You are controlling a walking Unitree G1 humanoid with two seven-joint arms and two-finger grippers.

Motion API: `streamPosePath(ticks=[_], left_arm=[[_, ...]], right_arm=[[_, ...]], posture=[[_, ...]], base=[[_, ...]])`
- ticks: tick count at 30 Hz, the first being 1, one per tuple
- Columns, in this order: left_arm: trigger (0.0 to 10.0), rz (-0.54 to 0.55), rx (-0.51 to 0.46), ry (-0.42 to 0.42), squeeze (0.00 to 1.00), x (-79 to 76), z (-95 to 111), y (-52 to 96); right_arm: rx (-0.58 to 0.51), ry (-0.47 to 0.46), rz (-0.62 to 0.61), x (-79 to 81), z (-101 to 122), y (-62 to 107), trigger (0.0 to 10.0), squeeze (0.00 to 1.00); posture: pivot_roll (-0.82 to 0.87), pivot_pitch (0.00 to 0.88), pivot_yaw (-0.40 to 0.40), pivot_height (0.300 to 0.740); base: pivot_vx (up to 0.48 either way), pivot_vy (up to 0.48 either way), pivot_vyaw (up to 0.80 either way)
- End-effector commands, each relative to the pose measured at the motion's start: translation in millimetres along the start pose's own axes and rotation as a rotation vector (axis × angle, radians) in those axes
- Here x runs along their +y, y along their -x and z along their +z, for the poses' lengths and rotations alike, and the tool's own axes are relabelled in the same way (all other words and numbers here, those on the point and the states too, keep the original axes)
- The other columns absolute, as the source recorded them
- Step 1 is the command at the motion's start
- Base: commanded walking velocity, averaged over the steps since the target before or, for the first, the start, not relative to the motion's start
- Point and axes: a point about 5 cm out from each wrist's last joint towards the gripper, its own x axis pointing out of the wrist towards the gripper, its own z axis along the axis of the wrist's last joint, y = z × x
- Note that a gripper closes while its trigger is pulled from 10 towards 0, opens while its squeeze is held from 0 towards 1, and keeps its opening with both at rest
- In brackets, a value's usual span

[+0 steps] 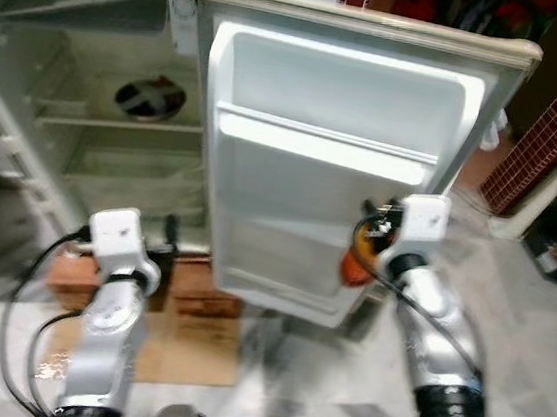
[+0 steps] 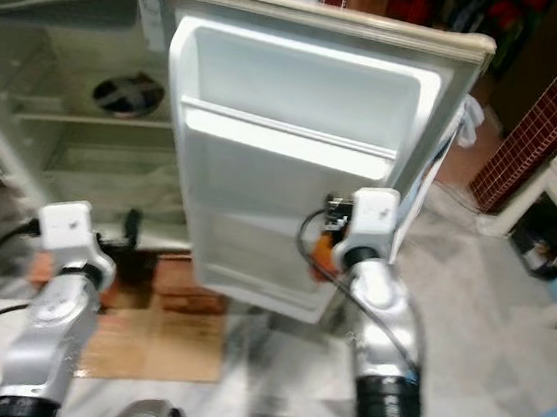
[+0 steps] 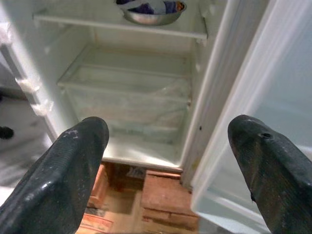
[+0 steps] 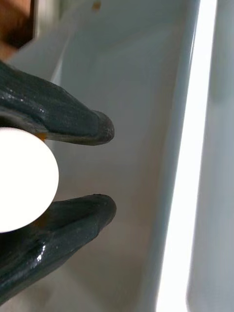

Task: Restocking fridge

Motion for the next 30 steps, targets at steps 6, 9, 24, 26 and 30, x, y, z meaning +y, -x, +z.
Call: streamPosePath(ticks=[6, 9, 24, 26, 30], left_arm=[[10.0, -0.003, -0.007, 0.007, 0.0, -6.0, 3.6, -0.9], [10.0, -0.003, -0.004, 0.006, 0.0, -6.2, 3.3, -1.0], [10.0, 0.012, -0.003, 0.002, 0.0, -6.8, 3.3, -1.7], [10.0, 0.013, -0.002, 0.002, 0.0, -7.0, 3.2, -1.9], [10.0, 0.015, 0.0, 0.005, 0.0, -7.1, 3.4, -1.8]], right_arm=[[-0.026, 0.017, -0.017, -10.3, 5.4, 2.6, 10.0, 0.0], [-0.024, 0.017, -0.013, -10.4, 4.6, 3.0, 10.0, 0.0], [-0.024, 0.004, 0.033, -2.6, 2.7, 3.0, 10.0, 0.0], [-0.026, 0.005, 0.036, -2.6, 3.1, 2.7, 10.0, 0.0], [-0.027, 0.01, 0.038, -3.1, 3.7, 2.3, 10.0, 0.0]], posture=[[0.02, 0.064, -0.019, 0.74], [0.02, 0.063, -0.019, 0.74], [0.03, 0.063, -0.019, 0.655], [0.03, 0.063, -0.019, 0.64], [0.03, 0.064, -0.02, 0.64]], base=[[0.0, 0.0, 0.0], [0.0, 0.0, 0.0], [0.0, 0.0, 0.0], [0.0, 0.0, 0.0], [0.0, 0.0, 0.0]])
